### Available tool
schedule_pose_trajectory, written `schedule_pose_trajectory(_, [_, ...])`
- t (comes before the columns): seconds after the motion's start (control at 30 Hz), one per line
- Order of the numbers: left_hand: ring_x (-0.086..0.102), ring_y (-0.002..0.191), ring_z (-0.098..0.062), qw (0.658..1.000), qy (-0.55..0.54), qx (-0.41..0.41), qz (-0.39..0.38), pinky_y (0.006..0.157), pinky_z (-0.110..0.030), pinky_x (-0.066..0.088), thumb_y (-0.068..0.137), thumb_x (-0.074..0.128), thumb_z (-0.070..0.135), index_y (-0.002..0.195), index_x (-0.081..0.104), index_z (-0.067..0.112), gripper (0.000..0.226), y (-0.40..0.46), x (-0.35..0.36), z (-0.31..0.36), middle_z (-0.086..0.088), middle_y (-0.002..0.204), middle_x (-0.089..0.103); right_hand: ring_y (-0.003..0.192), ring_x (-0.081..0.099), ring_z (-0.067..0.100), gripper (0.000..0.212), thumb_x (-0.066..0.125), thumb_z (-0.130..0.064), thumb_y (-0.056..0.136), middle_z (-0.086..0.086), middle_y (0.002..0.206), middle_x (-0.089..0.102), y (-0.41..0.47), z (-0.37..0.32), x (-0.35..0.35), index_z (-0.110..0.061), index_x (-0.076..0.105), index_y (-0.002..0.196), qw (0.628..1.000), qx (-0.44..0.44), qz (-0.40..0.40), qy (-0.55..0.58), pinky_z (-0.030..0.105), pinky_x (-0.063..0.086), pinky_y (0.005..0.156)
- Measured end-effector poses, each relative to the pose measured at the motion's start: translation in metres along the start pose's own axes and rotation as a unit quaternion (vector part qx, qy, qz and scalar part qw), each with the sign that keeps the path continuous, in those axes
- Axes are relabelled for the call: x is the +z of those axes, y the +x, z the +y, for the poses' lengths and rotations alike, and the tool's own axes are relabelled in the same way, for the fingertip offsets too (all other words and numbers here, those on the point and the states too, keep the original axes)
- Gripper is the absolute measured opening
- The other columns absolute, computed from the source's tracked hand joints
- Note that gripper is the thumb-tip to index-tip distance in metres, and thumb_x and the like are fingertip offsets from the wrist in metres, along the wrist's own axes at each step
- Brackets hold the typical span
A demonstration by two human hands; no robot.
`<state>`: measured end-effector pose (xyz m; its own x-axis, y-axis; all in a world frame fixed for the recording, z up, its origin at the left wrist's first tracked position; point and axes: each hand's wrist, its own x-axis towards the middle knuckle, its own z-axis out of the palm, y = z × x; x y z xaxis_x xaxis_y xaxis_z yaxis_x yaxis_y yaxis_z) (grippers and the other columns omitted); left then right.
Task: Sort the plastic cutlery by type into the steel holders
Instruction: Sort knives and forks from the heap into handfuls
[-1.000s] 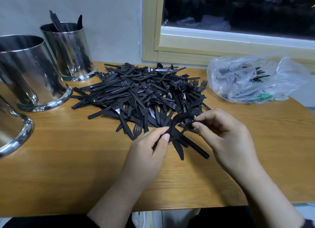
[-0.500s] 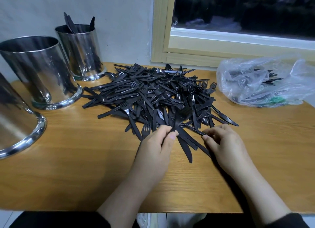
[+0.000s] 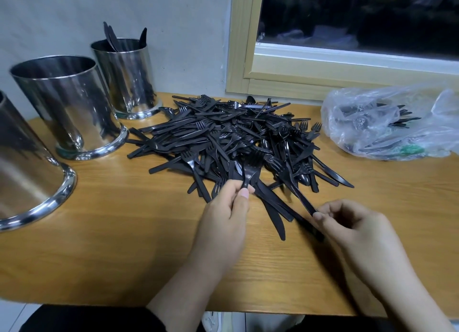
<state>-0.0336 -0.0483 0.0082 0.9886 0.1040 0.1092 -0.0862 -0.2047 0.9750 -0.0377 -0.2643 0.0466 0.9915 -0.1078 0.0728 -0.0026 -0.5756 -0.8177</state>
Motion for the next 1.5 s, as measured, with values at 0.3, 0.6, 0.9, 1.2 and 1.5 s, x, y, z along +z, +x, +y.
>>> schedule_pose_trajectory(0.3, [0.046, 0.061, -0.019, 0.990, -0.114, -0.058, 0.057, 0.059, -0.043, 0.041, 0.103, 0.045, 0.050, 0.090, 0.064, 0.034, 0.028, -0.018, 0.015, 0.007, 0.005, 0.068, 0.048, 0.052, 0.051, 0.006, 0.012, 0.074, -0.002, 0.085, -0.001, 0.061, 0.064, -0.034, -0.036, 0.049, -0.009, 0.073, 0.076, 0.968, 0.031, -0.080, 0.235, 0.010, 0.039, 0.052])
schedule_pose_trajectory(0.6, [0.060, 0.064, -0.013, 0.976, -0.069, -0.064, 0.196, 0.068, -0.035, 0.050, 0.102, 0.038, 0.055, 0.083, 0.066, 0.026, 0.044, -0.025, -0.031, 0.002, 0.010, 0.066, 0.064, 0.065, 0.061, 0.011, 0.012, 0.072, -0.024, 0.090, -0.004, 0.069, 0.068, -0.024, -0.051, 0.098, -0.026, 0.071, 0.078, 0.990, -0.059, -0.089, 0.097, 0.021, 0.045, 0.063])
schedule_pose_trajectory(0.9, [0.031, 0.047, -0.013, 0.967, -0.142, -0.076, 0.198, 0.042, -0.027, 0.024, 0.099, 0.054, 0.045, 0.097, 0.062, 0.015, 0.031, -0.010, -0.085, -0.009, 0.006, 0.058, 0.041, 0.087, 0.055, 0.005, 0.020, 0.066, -0.054, 0.088, -0.018, 0.093, 0.060, 0.000, -0.054, 0.120, -0.034, 0.060, 0.091, 0.976, -0.141, -0.076, -0.148, 0.030, 0.049, 0.075])
schedule_pose_trajectory(1.2, [0.027, 0.047, -0.015, 0.966, -0.176, -0.062, 0.180, 0.046, -0.032, 0.021, 0.098, 0.041, 0.058, 0.081, 0.059, 0.024, 0.042, -0.009, -0.086, -0.014, 0.002, 0.060, 0.036, 0.089, 0.055, 0.014, 0.035, 0.059, -0.067, 0.087, -0.012, 0.096, 0.053, 0.002, -0.072, 0.131, -0.032, 0.056, 0.086, 0.947, -0.096, -0.107, -0.287, 0.032, 0.042, 0.067])
schedule_pose_trajectory(1.5, [0.026, 0.049, -0.012, 0.969, -0.160, -0.054, 0.180, 0.047, -0.029, 0.020, 0.106, 0.040, 0.045, 0.077, 0.061, 0.030, 0.039, -0.010, -0.087, -0.015, 0.002, 0.063, 0.036, 0.084, 0.056, 0.017, 0.027, 0.066, -0.055, 0.083, -0.012, 0.093, 0.057, 0.004, -0.081, 0.120, -0.028, 0.062, 0.085, 0.940, -0.036, -0.141, -0.308, 0.031, 0.043, 0.066])
